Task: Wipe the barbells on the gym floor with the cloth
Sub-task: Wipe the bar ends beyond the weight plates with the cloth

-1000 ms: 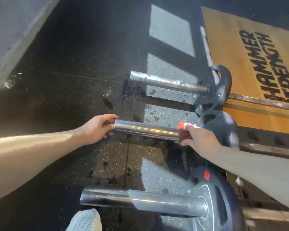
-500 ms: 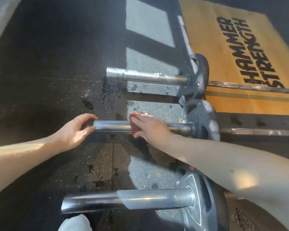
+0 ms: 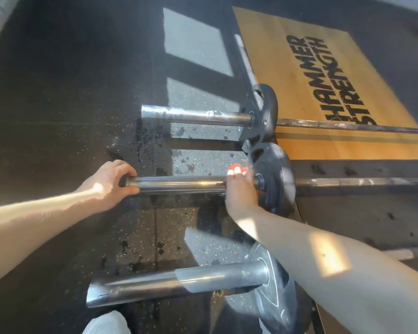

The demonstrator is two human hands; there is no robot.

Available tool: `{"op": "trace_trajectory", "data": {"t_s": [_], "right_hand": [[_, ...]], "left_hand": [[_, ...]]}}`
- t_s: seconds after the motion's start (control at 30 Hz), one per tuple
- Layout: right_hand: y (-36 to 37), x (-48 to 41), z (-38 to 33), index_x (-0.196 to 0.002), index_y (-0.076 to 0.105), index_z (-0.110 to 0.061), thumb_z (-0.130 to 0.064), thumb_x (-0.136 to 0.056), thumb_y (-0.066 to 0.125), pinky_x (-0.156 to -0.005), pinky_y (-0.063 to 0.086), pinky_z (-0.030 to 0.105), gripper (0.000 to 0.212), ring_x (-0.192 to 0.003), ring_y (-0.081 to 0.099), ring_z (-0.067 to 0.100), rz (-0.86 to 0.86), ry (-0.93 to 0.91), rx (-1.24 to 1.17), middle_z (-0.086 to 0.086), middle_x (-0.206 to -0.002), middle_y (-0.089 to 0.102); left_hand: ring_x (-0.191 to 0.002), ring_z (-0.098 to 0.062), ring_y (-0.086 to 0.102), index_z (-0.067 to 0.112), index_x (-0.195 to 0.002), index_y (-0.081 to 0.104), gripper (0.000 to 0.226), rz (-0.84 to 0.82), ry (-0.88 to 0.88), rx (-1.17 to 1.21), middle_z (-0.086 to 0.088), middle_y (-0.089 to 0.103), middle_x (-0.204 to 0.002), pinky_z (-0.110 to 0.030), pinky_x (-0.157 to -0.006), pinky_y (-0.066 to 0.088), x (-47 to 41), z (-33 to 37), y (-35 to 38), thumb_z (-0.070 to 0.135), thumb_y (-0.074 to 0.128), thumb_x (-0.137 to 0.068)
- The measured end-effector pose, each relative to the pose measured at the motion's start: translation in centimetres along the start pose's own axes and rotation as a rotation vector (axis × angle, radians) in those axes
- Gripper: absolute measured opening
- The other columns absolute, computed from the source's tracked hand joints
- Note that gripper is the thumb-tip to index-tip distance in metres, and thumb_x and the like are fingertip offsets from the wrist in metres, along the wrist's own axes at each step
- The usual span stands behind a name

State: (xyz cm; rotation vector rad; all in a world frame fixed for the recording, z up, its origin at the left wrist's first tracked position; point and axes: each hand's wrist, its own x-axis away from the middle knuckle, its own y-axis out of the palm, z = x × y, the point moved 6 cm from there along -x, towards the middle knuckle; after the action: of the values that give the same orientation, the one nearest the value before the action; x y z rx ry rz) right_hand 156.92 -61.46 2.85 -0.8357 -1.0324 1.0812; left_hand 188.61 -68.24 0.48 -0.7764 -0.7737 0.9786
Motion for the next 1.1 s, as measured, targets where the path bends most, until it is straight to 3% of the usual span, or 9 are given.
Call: {"op": "trace_trajectory", "data": {"t_s": [0.13, 0.23, 0.37, 0.5, 0.67, 0.93, 1.1], "right_hand": [[-1.9, 0.6, -6.0, -0.144, 0.047, -0.008, -0.005, -0.095, 0.059, -0.115, 0.035, 0.044, 0.050, -0.131, 0.032, 0.035, 0.066, -0.073, -0.396, 0.011, -0.146, 0.046], [-2.7, 0.9, -8.1, -0.147, 0.044, -0.014, -0.003, -0.093, 0.062, -0.107, 0.047, 0.046, 0.058, -0.134, 0.028, 0.035, 0.077, -0.160, -0.521, 0.010, -0.151, 0.038], [-1.3, 1.2, -4.2, -0.150, 0.038, -0.017, 0.013, -0.088, 0.052, -0.092, 0.054, 0.048, 0.070, -0.135, 0.027, 0.038, 0.049, -0.208, -0.440, 0.010, -0.154, 0.034], [1.5, 0.5, 3.5, -0.145, 0.038, -0.018, 0.008, -0.090, 0.054, -0.103, 0.047, 0.046, 0.062, -0.133, 0.032, 0.041, 0.041, 0.045, -0.328, 0.016, -0.148, 0.040], [1.6, -0.4, 3.4, -0.139, 0.042, -0.012, 0.002, -0.088, 0.066, -0.109, 0.043, 0.043, 0.058, -0.132, 0.038, 0.040, 0.050, 0.092, -0.283, 0.018, -0.148, 0.042], [-1.8, 1.1, -7.5, -0.138, 0.049, -0.015, 0.002, -0.083, 0.072, -0.096, 0.055, 0.042, 0.062, -0.132, 0.031, 0.034, 0.124, -0.065, -0.534, 0.007, -0.147, 0.042], [-5.4, 1.9, -17.0, -0.129, 0.051, -0.011, -0.002, -0.089, 0.064, -0.090, 0.055, 0.045, 0.042, -0.136, 0.030, 0.037, 0.119, -0.269, -0.585, 0.014, -0.148, 0.039]], "left_hand": [[-0.104, -0.016, 0.054, 0.029, -0.113, 0.062, 0.035, -0.054, -0.026, 0.017, 0.009, 0.057, -0.115, -0.033, -0.090, 0.047, -0.1, -0.2, -0.1, 0.033, 0.082, -0.085], [-0.100, -0.019, 0.057, 0.025, -0.111, 0.064, 0.033, -0.043, -0.013, 0.038, 0.007, 0.059, -0.109, -0.037, -0.088, 0.047, -0.2, -0.1, -0.1, 0.028, 0.082, -0.084], [-0.099, -0.021, 0.058, 0.023, -0.111, 0.064, 0.034, -0.030, 0.010, 0.059, 0.006, 0.060, -0.107, -0.042, -0.090, 0.049, -0.2, 0.0, 0.0, 0.028, 0.083, -0.083], [-0.101, -0.022, 0.058, 0.022, -0.113, 0.064, 0.035, -0.025, -0.008, 0.071, 0.004, 0.059, -0.110, -0.040, -0.091, 0.047, 0.0, 0.3, 0.0, 0.028, 0.082, -0.084], [-0.101, -0.017, 0.057, 0.028, -0.116, 0.060, 0.036, -0.044, -0.049, 0.103, 0.008, 0.056, -0.114, -0.031, -0.088, 0.045, 0.2, -0.1, 0.0, 0.032, 0.080, -0.086], [-0.102, -0.008, 0.058, 0.030, -0.120, 0.061, 0.038, -0.058, 0.020, 0.198, 0.010, 0.057, -0.115, -0.027, -0.093, 0.047, 0.7, -1.1, 0.2, 0.028, 0.080, -0.087], [-0.115, -0.010, 0.056, 0.042, -0.128, 0.053, 0.048, -0.087, 0.017, 0.174, 0.012, 0.054, -0.130, -0.032, -0.108, 0.043, 1.4, -1.6, 0.1, 0.023, 0.076, -0.090]]}}
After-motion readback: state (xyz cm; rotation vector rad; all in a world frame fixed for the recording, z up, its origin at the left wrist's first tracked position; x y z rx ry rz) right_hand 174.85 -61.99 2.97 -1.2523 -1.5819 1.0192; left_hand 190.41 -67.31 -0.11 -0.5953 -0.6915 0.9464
